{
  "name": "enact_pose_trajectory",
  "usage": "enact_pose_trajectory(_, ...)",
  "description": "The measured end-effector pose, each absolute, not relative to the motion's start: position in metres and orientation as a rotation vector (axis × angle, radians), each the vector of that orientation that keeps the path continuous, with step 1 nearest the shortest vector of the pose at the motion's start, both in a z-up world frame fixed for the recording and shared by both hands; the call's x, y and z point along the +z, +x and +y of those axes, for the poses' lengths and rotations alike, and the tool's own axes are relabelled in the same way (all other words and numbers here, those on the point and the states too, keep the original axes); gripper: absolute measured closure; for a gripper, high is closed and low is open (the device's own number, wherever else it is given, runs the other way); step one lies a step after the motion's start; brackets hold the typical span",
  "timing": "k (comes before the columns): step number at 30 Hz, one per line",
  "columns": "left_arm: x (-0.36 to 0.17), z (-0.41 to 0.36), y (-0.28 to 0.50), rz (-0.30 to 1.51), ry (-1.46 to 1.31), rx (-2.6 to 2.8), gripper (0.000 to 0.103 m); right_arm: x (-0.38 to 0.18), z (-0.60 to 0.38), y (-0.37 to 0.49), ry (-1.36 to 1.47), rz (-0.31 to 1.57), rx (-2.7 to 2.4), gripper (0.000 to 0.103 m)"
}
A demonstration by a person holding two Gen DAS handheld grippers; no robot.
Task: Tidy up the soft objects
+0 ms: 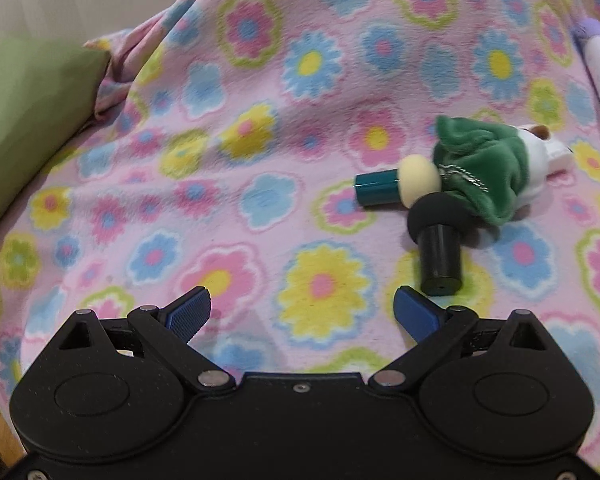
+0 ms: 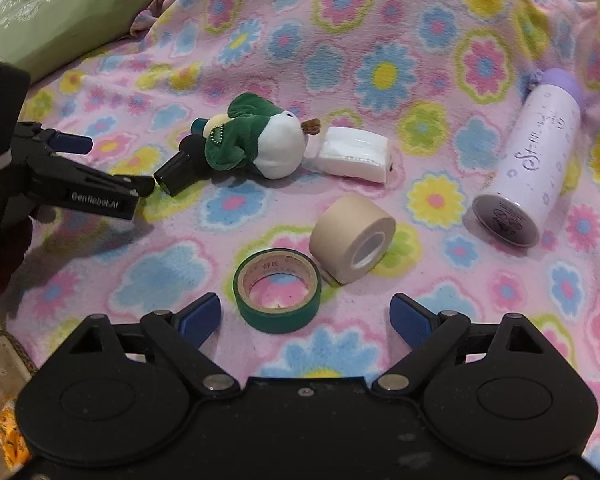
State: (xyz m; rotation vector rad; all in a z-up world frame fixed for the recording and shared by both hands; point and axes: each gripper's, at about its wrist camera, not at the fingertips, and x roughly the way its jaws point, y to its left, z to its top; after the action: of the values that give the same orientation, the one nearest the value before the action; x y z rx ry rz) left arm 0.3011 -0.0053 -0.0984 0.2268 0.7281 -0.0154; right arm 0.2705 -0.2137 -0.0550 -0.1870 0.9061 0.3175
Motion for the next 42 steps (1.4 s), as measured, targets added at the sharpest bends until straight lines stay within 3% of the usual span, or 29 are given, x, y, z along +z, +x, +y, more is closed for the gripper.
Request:
enact_pose_trajectory(10, -0.106, -0.001, 0.295, 0.681, 0.191, -0.013, 0.003, -0.066, -0.209, 0.267, -0.231, 0.807, 0.352, 0.035)
enact_pose_trajectory(22, -0.108, 0.003, 0.295, 0.665, 0.163, -0.016, 0.003, -0.074, -0.211, 0.266, -0.209, 0.750, 0.351, 0.031)
enact_pose_trajectory(25, -0.108, 0.003, 0.295, 0.668, 0.153, -0.018, 0.003, -0.072, -0.210, 0.264, -0.216, 0.759, 0.375, 0.044)
enact_pose_trajectory(26, -0.108, 0.004, 0.295, 0.670, 0.148, -0.020, 0.002, -0.071, -0.209, 0.263, -0.215, 0.760, 0.385, 0.056)
enact_pose_trajectory(42, -0.109, 0.004, 0.295, 0.670, 0.142, -0.018, 0.002, -0.078, -0.211, 0.316, -0.198, 0.781, 0.281, 0.056)
